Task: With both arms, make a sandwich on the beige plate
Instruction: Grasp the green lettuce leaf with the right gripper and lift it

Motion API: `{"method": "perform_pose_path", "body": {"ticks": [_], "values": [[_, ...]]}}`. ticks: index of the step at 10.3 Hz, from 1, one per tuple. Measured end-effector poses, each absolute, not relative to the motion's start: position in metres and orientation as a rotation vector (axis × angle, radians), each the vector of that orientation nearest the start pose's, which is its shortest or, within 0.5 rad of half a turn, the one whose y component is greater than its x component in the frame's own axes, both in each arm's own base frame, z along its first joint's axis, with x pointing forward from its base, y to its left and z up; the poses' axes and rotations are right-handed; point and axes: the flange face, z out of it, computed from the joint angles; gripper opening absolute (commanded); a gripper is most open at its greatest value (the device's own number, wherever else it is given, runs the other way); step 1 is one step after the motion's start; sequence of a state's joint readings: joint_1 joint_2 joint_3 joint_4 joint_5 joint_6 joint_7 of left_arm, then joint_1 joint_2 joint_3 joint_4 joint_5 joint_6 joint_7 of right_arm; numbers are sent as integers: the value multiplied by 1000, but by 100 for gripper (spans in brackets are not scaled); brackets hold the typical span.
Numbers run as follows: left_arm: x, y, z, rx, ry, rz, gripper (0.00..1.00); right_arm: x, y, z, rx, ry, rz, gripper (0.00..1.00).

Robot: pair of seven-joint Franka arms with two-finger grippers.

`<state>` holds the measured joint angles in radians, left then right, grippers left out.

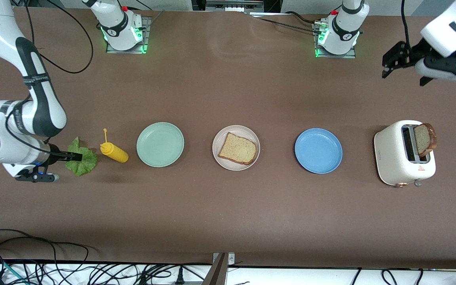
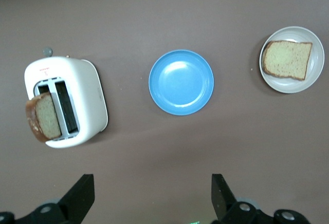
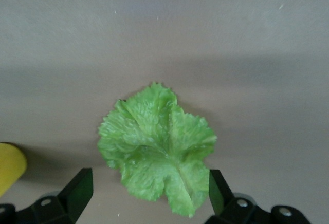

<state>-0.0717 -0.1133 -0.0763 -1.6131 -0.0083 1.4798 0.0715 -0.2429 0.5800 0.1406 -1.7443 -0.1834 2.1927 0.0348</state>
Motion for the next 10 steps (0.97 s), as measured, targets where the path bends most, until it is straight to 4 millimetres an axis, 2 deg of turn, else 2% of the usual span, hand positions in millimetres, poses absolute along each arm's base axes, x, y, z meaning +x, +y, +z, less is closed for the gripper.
{"method": "perform_pose_path", "body": {"ticks": [1,4,6,8,10], "values": [[499,-79,654,-3120,345,44,100,639,-84,221,-3195,68,196,100],[507,-76,638,-3122,334,76,100,627,-89,191,-3192,78,183,100],[508,-76,637,-3122,335,81,100,626,-91,178,-3189,82,178,61],[509,-74,637,-3123,330,81,100,626,-91,177,-3188,81,178,27],[509,-73,637,-3124,326,81,100,627,-91,181,-3190,82,169,0]]}}
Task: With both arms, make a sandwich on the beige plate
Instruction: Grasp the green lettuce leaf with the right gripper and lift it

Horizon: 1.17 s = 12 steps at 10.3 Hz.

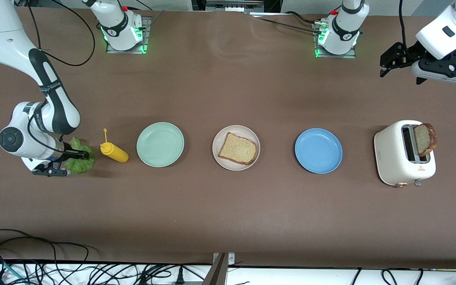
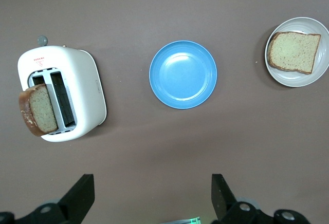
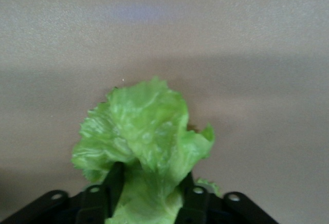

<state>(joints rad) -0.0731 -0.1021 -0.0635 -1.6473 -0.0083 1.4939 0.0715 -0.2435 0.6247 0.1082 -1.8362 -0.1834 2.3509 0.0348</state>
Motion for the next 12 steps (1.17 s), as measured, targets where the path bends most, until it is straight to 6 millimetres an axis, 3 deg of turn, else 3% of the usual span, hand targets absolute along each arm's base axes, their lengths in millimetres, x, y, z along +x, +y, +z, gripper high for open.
{"method": "perform_pose_path", "body": {"ticks": [4,6,8,11,12], "values": [[509,-73,637,-3124,326,81,100,629,-91,184,-3191,65,160,0],[509,-72,637,-3124,325,81,100,637,-90,203,-3197,-15,104,0],[509,-72,636,-3124,323,81,100,649,-79,258,-3207,-105,83,0],[509,-71,636,-3125,322,81,100,662,-12,384,-3181,-238,240,0],[509,-71,636,-3125,321,81,100,664,14,416,-3167,-285,241,0]]}}
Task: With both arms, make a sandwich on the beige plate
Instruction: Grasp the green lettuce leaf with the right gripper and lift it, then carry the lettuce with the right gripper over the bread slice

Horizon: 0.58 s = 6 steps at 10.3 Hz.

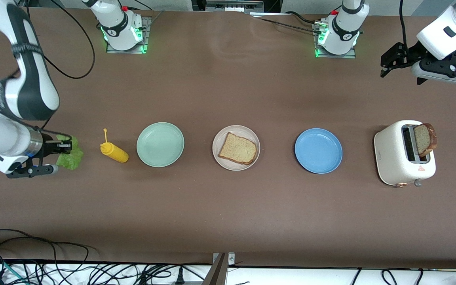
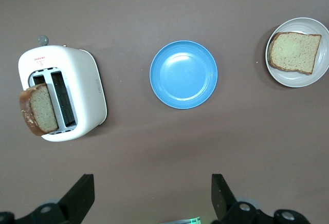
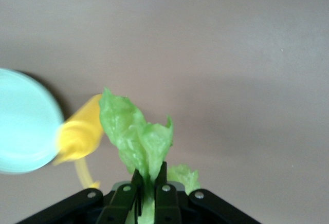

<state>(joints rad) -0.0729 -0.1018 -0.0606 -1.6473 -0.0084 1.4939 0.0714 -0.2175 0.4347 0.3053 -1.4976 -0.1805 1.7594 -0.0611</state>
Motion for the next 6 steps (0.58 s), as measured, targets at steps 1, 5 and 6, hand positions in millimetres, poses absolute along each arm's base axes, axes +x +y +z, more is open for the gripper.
{"method": "perform_pose_path", "body": {"ticks": [1,5,6], "values": [[509,-71,636,-3125,320,81,100,665,40,434,-3154,-293,220,0],[509,-70,636,-3125,320,82,100,637,191,446,-3060,53,237,0],[509,-70,636,-3125,319,82,100,628,230,441,-3034,135,251,0]]}}
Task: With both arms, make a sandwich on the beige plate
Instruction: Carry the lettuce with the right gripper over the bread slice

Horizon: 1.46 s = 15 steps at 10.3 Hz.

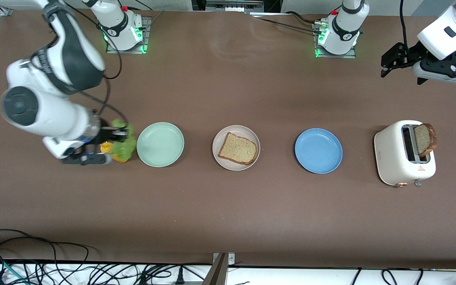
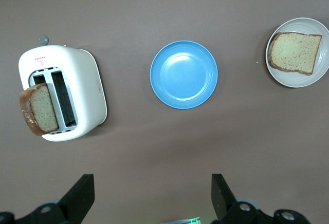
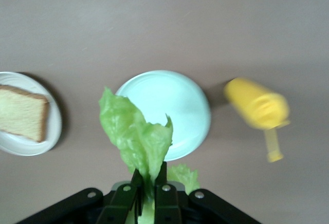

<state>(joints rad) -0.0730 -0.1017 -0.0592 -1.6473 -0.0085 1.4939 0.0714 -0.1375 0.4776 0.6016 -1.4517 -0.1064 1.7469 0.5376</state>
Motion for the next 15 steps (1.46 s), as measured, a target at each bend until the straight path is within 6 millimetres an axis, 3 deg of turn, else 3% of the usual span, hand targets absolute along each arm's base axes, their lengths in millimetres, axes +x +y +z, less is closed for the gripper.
{"method": "perform_pose_path", "body": {"ticks": [5,7,9,11,15], "values": [[510,-69,636,-3126,316,84,100,596,402,384,-2780,481,172,0],[510,-69,636,-3126,313,84,100,586,451,352,-2645,616,138,0],[511,-65,636,-3128,301,84,100,582,473,317,-2559,670,128,0],[512,-56,636,-3132,275,84,100,578,484,284,-2530,682,143,0],[512,-55,636,-3133,271,84,100,571,486,233,-2579,686,178,0]]}}
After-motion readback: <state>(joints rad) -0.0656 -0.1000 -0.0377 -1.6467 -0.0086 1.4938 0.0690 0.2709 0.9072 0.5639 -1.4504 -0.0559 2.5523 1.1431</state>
